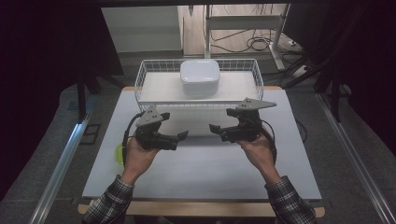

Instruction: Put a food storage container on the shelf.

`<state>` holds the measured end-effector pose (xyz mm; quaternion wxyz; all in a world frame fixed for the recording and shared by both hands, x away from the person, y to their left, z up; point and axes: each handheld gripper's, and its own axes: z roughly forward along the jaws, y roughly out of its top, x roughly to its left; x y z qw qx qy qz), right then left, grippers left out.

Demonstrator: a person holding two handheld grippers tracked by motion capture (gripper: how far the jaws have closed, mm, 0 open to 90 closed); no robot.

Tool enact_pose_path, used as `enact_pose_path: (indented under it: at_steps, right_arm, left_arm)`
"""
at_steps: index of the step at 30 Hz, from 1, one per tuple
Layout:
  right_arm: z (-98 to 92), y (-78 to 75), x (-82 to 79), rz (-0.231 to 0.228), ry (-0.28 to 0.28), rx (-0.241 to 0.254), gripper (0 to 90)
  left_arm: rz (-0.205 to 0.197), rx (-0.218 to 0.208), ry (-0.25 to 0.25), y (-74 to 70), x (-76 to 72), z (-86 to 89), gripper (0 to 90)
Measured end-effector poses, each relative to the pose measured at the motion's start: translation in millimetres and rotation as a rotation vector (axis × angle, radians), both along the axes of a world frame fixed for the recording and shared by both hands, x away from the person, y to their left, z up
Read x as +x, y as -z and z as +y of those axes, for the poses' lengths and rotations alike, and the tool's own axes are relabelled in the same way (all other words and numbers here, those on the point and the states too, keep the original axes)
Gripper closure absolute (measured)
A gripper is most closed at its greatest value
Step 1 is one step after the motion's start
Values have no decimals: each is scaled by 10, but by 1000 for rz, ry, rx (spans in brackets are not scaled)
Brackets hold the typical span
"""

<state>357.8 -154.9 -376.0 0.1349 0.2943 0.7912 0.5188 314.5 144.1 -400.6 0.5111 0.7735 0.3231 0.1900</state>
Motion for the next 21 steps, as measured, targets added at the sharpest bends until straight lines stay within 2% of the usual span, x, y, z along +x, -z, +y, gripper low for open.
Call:
enact_pose_path:
  at_steps: [4,8,13,18,21]
  right_arm:
    - [-60,105,-63,0,-2,-22,58]
    - [-109,196,-134,-10,-3,-34,36]
    - [-134,264,-194,-15,-13,-58,21]
    - [-153,385,-247,22,-37,-50,18]
    - [-177,484,-288,46,-32,-48,21]
  left_arm:
    - [-4,14,17,96,-70,-11,52]
    - [-11,10,37,177,-146,-12,48]
    - [0,13,46,296,-222,3,47]
    - [14,-6,75,414,-296,59,41]
    - [22,-19,95,497,-350,98,43]
